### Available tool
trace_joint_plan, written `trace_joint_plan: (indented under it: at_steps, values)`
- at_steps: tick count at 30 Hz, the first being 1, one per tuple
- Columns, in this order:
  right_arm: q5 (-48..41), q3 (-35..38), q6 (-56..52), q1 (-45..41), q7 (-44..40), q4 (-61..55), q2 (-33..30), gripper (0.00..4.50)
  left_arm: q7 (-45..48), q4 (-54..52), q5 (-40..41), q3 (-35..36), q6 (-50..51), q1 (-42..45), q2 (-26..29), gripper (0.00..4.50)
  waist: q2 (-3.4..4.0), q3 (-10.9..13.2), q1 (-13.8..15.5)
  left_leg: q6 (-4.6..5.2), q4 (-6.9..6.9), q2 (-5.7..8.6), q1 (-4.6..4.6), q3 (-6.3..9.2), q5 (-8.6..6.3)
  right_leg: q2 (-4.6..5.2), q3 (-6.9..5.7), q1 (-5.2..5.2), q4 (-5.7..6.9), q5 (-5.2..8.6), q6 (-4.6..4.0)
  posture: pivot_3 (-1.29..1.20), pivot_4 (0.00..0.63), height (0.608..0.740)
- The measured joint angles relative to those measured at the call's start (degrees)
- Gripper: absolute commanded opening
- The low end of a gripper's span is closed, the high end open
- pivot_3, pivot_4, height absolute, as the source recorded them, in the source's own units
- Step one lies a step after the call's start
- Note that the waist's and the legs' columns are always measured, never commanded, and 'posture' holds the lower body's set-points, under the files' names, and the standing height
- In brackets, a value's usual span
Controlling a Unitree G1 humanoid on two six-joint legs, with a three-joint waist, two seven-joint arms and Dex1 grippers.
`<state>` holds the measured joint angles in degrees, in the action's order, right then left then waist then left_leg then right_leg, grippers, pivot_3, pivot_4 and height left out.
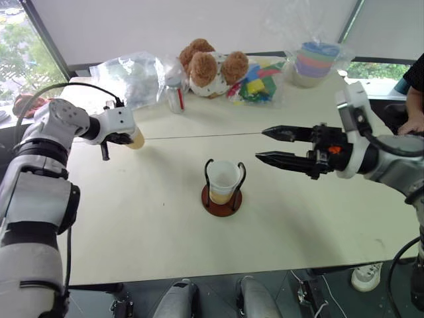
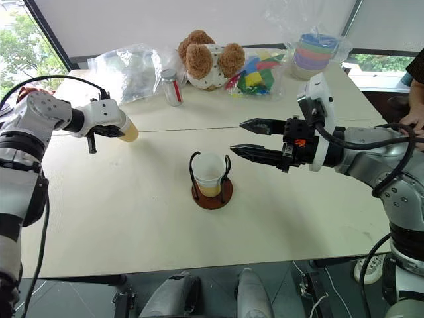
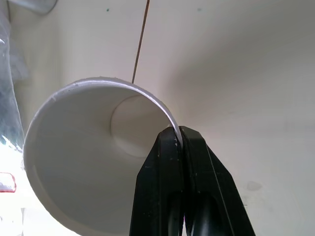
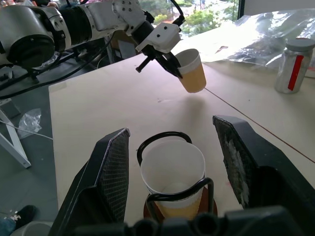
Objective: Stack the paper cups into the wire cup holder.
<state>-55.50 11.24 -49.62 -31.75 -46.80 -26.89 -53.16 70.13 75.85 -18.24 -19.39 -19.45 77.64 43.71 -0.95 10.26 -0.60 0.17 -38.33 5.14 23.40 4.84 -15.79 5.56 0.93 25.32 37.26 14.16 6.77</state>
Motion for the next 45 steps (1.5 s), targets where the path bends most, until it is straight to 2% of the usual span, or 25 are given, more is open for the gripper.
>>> trace_joint_plan:
  at_steps: [3,5,8,10,13,16,23,32,35,37,38,42,45]
  values:
    - [2.9,0.7,0.3,3.5,-2.1,0.3,-4.6,2.92,11.4,-2.0,2.6,1.6,2.0,7.5,-0.9,0.02,-0.07,0.0,0.7,0.03,-0.12,0.02,0.12,0.00,-0.02,0.00,-0.07,-0.02,-0.02,-0.03,0.05,0.00,0.150,0.740]
    - [6.1,0.6,1.7,6.0,-4.3,0.4,-7.8,2.92,18.1,-11.0,12.3,-1.9,8.1,10.8,-0.9,0.02,-0.06,0.0,1.0,0.27,-0.31,0.01,0.14,-0.04,-0.18,0.03,-0.06,-0.10,-0.03,-0.04,0.09,0.00,0.150,0.740]
    - [8.2,0.9,2.5,9.7,-6.4,0.4,-9.3,2.92,21.5,-34.2,34.8,-13.6,19.5,11.2,4.4,0.02,0.05,0.0,-0.1,0.44,-0.48,0.00,0.12,-0.07,-0.33,0.09,0.14,-0.18,-0.05,-0.06,0.16,0.00,0.150,0.740]
    - [6.9,2.8,1.7,11.3,-6.4,-0.5,-9.3,2.92,22.1,-42.8,44.7,-18.6,23.8,11.0,5.4,0.02,0.17,0.0,-0.4,0.43,-0.56,0.00,0.11,-0.12,-0.33,0.09,0.21,-0.16,-0.09,-0.06,0.17,0.00,0.150,0.740]
    - [4.2,5.9,0.2,11.5,-5.7,-4.0,-9.3,2.92,22.2,-49.8,54.5,-24.8,26.9,10.7,5.7,0.02,0.19,0.0,-0.6,0.40,-0.66,-0.11,-0.01,-0.12,-0.31,-0.02,0.25,-0.15,0.04,-0.07,0.16,0.00,0.150,0.740]
    - [1.9,5.4,-0.5,11.3,-4.3,-6.4,-8.1,2.92,22.2,-51.4,57.3,-29.4,25.1,10.6,5.7,0.02,0.24,0.0,-0.5,0.40,-0.68,-0.13,-0.14,-0.12,-0.29,-0.07,0.25,-0.24,0.19,-0.07,0.14,0.00,0.150,0.740]
    - [0.0,4.9,-1.3,10.6,-0.5,-6.8,-6.7,2.92,22.2,-49.0,57.6,-37.9,18.6,10.7,4.8,0.02,0.23,0.0,0.1,0.40,-0.81,-0.05,-0.04,-0.11,-0.29,-0.02,0.20,-0.33,0.01,-0.07,0.15,0.00,0.150,0.740]
    - [-1.6,4.7,-1.4,9.5,2.6,-6.8,-6.4,2.92,22.2,-48.0,58.5,-40.3,16.1,13.0,2.6,0.02,0.22,0.0,-0.1,0.45,-0.80,-0.03,-0.02,-0.13,-0.32,0.00,0.19,-0.33,-0.07,-0.07,0.17,0.00,0.150,0.740]
    - [-1.9,4.7,-1.4,9.4,3.2,-6.8,-6.3,2.92,22.2,-48.7,58.9,-43.4,14.8,13.8,2.8,0.87,0.22,0.0,-0.1,0.45,-0.80,-0.04,-0.03,-0.13,-0.32,-0.01,0.20,-0.33,-0.06,-0.07,0.17,0.00,0.150,0.740]
    - [-2.1,4.7,-1.4,9.3,3.8,-6.8,-6.0,2.92,22.2,-48.8,58.9,-46.0,13.5,14.8,3.1,1.74,0.22,0.0,-0.1,0.45,-0.80,-0.04,-0.03,-0.13,-0.32,-0.01,0.20,-0.33,-0.06,-0.06,0.17,0.00,0.150,0.740]
    - [-2.1,4.7,-1.4,9.3,3.9,-6.8,-5.8,2.92,22.2,-48.5,58.9,-46.9,12.7,15.3,3.1,2.33,0.22,0.0,-0.1,0.45,-0.80,-0.04,-0.03,-0.13,-0.32,-0.01,0.19,-0.33,-0.06,-0.07,0.17,0.00,0.150,0.740]
    - [-2.2,4.4,-1.4,8.9,4.5,-6.8,-5.2,2.92,22.2,-46.4,58.9,-47.2,10.4,15.5,2.1,4.22,0.22,0.0,0.1,0.45,-0.80,-0.03,-0.03,-0.13,-0.31,-0.01,0.18,-0.35,-0.06,-0.07,0.17,0.00,0.150,0.740]
    - [-2.2,4.2,-1.4,8.9,4.8,-6.8,-4.5,2.92,22.2,-43.3,58.7,-44.7,10.2,15.5,-0.7,4.22,0.19,0.0,0.1,0.45,-0.83,-0.02,-0.01,-0.13,-0.31,-0.01,0.17,-0.37,-0.08,-0.06,0.17,0.00,0.150,0.740]
